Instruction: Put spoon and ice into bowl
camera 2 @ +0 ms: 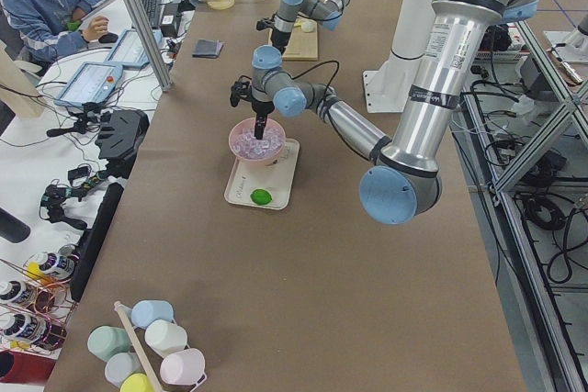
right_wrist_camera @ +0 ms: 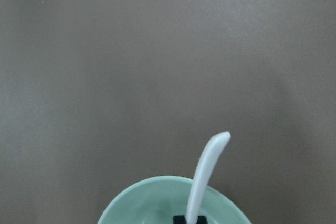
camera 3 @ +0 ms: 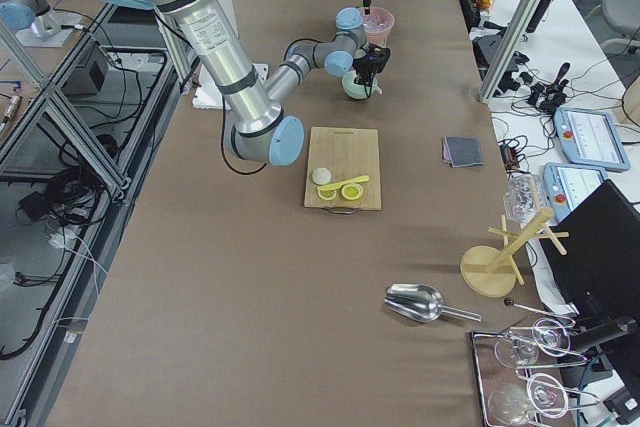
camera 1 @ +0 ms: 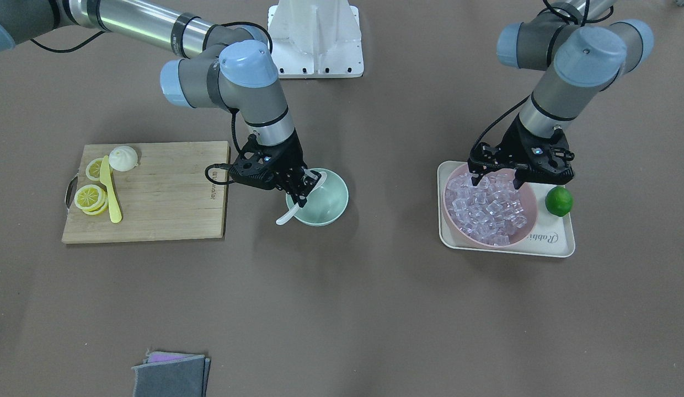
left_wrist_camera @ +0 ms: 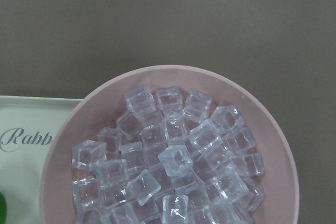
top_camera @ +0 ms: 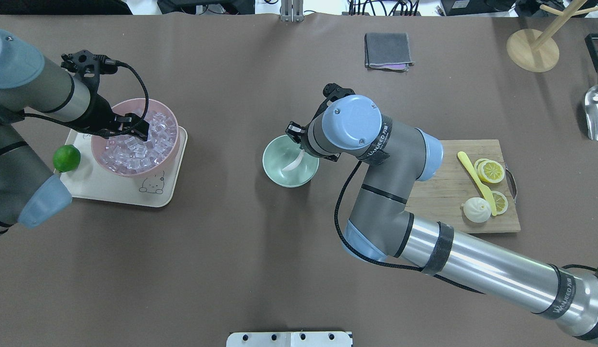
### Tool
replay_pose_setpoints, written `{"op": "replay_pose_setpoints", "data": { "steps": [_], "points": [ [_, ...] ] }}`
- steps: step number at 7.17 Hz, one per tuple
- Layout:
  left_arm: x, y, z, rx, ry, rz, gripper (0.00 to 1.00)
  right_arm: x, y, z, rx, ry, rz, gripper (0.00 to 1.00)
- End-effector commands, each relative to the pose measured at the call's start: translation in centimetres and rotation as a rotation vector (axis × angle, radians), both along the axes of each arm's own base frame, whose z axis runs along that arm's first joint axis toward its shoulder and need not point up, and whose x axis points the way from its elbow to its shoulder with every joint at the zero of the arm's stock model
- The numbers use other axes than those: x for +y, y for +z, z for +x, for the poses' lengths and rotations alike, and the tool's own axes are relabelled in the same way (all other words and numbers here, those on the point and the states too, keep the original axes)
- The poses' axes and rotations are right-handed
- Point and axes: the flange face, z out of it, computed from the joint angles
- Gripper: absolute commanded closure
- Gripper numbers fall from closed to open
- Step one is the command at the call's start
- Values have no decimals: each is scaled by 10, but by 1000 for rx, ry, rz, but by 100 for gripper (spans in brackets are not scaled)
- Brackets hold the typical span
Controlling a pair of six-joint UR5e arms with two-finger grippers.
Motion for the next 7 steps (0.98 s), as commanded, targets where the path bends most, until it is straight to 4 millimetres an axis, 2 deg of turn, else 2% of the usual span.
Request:
{"op": "replay_pose_setpoints", "data": {
  "steps": [1,2,3,5,7],
  "points": [
    [-6,1,16,-7,15,-4,11,-6,-12,6,-14,5,13,0],
    [-11,2,29,-11,23,-8,12,-11,-14,15,-25,-10,-1,0],
    [-13,0,32,-11,26,-7,15,-18,-17,33,-49,-42,-13,0],
    [-14,4,32,-21,56,20,33,-16,9,82,-54,-88,1,0],
    [-13,12,30,-38,89,44,36,-17,13,89,-52,-94,4,0]
  ]
}}
